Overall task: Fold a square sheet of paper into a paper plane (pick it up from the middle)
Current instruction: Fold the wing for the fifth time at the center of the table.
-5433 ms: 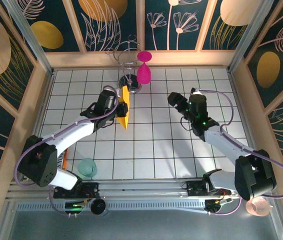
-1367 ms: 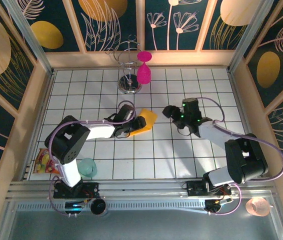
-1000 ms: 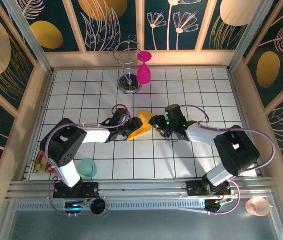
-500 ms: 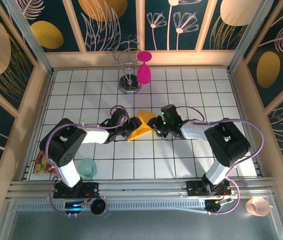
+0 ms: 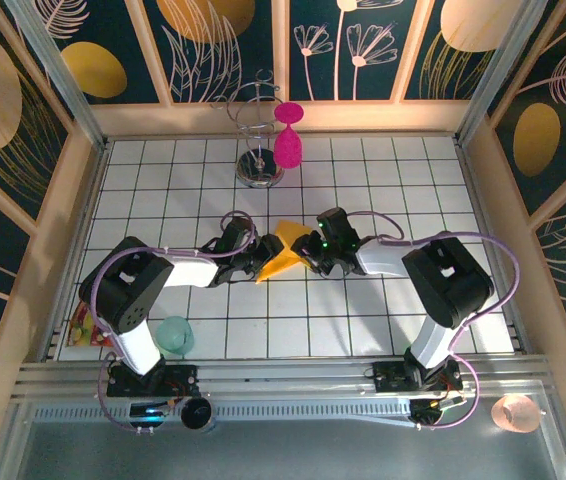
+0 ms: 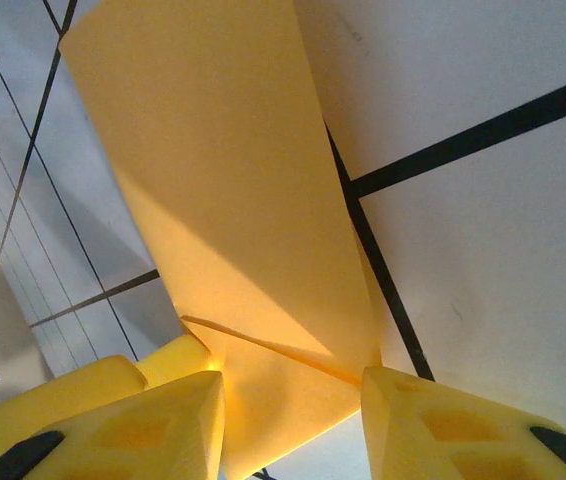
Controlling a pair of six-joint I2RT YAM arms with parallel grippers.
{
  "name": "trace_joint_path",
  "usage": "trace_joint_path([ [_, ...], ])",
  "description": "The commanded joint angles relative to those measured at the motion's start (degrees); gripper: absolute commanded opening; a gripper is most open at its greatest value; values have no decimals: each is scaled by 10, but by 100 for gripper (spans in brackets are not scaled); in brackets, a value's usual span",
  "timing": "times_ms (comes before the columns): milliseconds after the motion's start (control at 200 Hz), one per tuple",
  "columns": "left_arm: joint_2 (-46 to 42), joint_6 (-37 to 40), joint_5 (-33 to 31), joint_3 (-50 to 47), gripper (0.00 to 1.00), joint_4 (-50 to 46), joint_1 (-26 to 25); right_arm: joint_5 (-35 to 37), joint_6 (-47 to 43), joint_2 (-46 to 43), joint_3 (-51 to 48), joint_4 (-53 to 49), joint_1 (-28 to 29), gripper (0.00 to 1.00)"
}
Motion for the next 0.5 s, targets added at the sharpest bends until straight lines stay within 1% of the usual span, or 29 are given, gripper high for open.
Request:
trace_joint_path([
  [0, 13, -13, 10, -11, 52, -37, 0, 13, -5, 11, 18, -37, 6, 41],
  [110, 11, -12, 8, -11, 53, -39, 0, 34, -8, -5, 13, -54, 8, 41],
  [200, 13, -11, 8, -10, 53, -38, 0, 38, -8, -11, 11, -54, 8, 41],
  [370, 12, -9, 11, -10, 53, -36, 0, 11, -7, 5, 9, -25, 9, 39],
  [496, 10, -8, 13, -11, 53, -36, 0, -7, -7, 9, 4, 9, 9, 34],
])
